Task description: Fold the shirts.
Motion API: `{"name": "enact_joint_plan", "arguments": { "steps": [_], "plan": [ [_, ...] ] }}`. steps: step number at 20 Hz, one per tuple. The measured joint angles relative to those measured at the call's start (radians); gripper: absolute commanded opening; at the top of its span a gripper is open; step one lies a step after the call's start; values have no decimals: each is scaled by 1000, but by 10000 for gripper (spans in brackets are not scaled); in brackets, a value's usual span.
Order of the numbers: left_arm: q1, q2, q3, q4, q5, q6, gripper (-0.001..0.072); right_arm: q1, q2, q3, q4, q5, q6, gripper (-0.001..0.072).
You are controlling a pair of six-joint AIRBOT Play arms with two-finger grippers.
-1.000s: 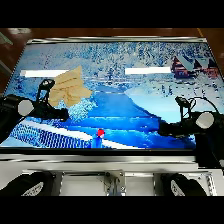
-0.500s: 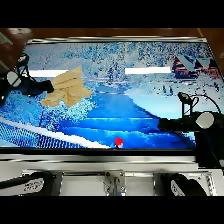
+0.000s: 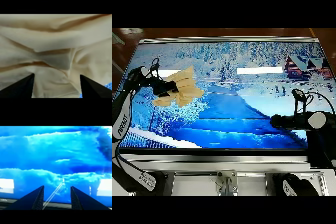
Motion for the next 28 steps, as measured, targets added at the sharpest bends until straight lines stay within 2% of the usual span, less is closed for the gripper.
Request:
{"name": "enact_joint_plan", "arguments": {
  "steps": [1, 3, 4, 8, 11, 15, 18, 21, 25, 28],
  "plan": [
    [-1, -14, 6, 7, -5, -4, 511, 0, 0, 0, 1, -1, 0, 453],
    [-3, -33, 11, 15, -21, -12, 128, 0, 0, 0, 10, -6, 0, 454],
    [-3, -38, 13, 16, -26, -16, 42, 0, 0, 0, 17, -5, 0, 454],
    [-8, -31, 19, 9, -76, -16, 40, 0, 0, 0, 52, -4, 0, 454],
    [-33, 59, 34, -2, -96, 34, 40, 0, 0, 0, 63, 0, -3, 455],
    [-116, 327, 48, -9, -95, 100, 40, 0, 0, 16, 67, 9, -35, 456],
    [-226, 562, 51, -11, -96, 102, 40, 0, 0, 74, 66, 56, -73, 456],
    [-381, 729, 32, -13, -95, 48, 40, 0, 0, 163, 32, 150, -106, 456],
    [-639, 803, -81, -12, -55, -39, 40, 0, 1, 274, -61, 311, -123, 456],
    [-826, 770, -243, -12, 102, -134, 42, 0, 3, 310, -125, 433, -128, 456]
  ]
}}
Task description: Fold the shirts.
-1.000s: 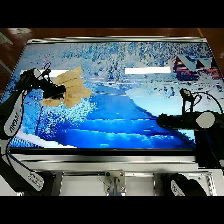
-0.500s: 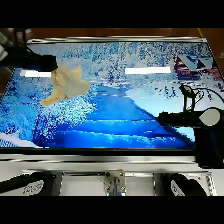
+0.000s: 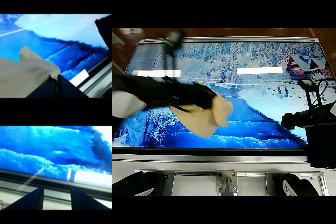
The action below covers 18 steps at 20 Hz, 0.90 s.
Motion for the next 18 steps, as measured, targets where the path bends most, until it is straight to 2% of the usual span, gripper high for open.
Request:
{"name": "enact_joint_plan", "arguments": {
  "steps": [1, 2, 3, 5, 8, 14, 16, 18],
  "plan": [
    [-50, -25, -48, 0, 63, -34, 189, 0, 1, 6, -18, 31, -2, 456],
    [-97, -58, -91, -2, 143, -66, 563, 0, 1, 10, -38, 57, -2, 456],
    [-132, -92, -120, -6, 201, -89, 707, 0, 1, 13, -58, 75, -2, 456],
    [-160, -145, -150, -19, 286, -130, 707, 0, 1, 17, -103, 99, -2, 456],
    [-68, -156, -149, -26, 257, -150, 688, 0, 1, 20, -185, 105, -3, 456],
    [436, -70, -181, -1, -63, 19, 689, 0, 1, 17, -275, 22, 19, 456],
    [581, -65, -259, -47, -124, 63, 693, 0, 1, 4, -285, -20, 52, 456],
    [669, -71, -365, -100, -130, 87, 707, 0, 1, -17, -286, -52, 85, 458]
  ]
}}
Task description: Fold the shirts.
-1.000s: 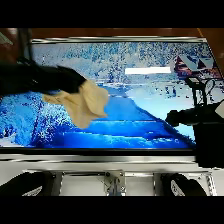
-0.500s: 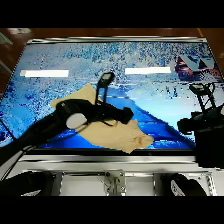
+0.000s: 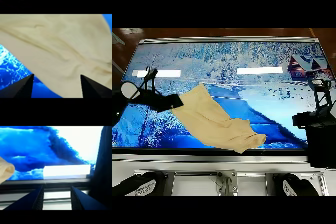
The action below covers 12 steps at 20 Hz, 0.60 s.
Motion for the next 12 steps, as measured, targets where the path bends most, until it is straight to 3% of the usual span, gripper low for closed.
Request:
{"name": "enact_joint_plan", "arguments": {
  "steps": [3, 4, 12],
  "plan": [
    [49, -36, -145, -80, 66, 21, 708, 0, 0, -35, 36, -26, 29, 494],
    [50, -55, -175, -103, 90, 28, 708, 0, 0, -48, 61, -30, 37, 692],
    [49, -233, -249, -300, 151, 187, 708, 0, 0, -165, 313, -38, 62, 692]
  ]
}}
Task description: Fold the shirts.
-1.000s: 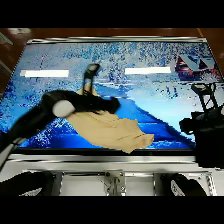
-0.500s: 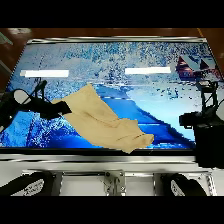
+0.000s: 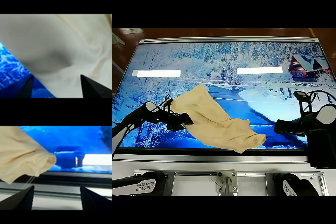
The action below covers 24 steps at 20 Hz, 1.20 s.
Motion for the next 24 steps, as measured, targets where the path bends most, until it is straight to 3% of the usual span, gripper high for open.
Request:
{"name": "enact_joint_plan", "arguments": {
  "steps": [1, 2, 3, 4, 7, 15, 16, 17, 18, 19, 22, 24],
  "plan": [
    [0, -11, 0, -18, 0, 14, 694, 0, 0, -22, 27, -2, 2, 692],
    [-1, -18, 0, -27, 0, 27, 516, 0, 0, -48, 53, -7, 8, 692],
    [-1, -24, -3, -29, 8, 35, 232, 0, 0, -74, 76, -15, 10, 692],
    [-1, -34, -6, -29, 25, 43, 60, 0, 0, -103, 96, -23, 15, 692],
    [-1, -39, -6, -73, 47, 84, 41, 0, 0, -205, 151, -80, 36, 692],
    [-1, 37, -6, -168, 25, 186, 41, 1, -89, -423, 421, -415, 30, 666],
    [-1, 60, -6, -171, 24, 192, 41, 1, -111, -431, 449, -453, 23, 576],
    [-1, 81, -6, -173, 23, 198, 41, 1, -137, -436, 480, -491, 16, 411],
    [-1, 103, -6, -175, 23, 200, 41, 1, -161, -441, 507, -520, 7, 102],
    [-1, 123, -6, -175, 23, 203, 41, 1, -185, -444, 535, -545, -3, 65],
    [-1, 184, 7, -176, 25, 210, 40, 1, -207, -426, 595, -578, -62, 64],
    [0, 235, 58, -177, 45, 218, 40, 1, -182, -365, 612, -559, -154, 64]
  ]
}}
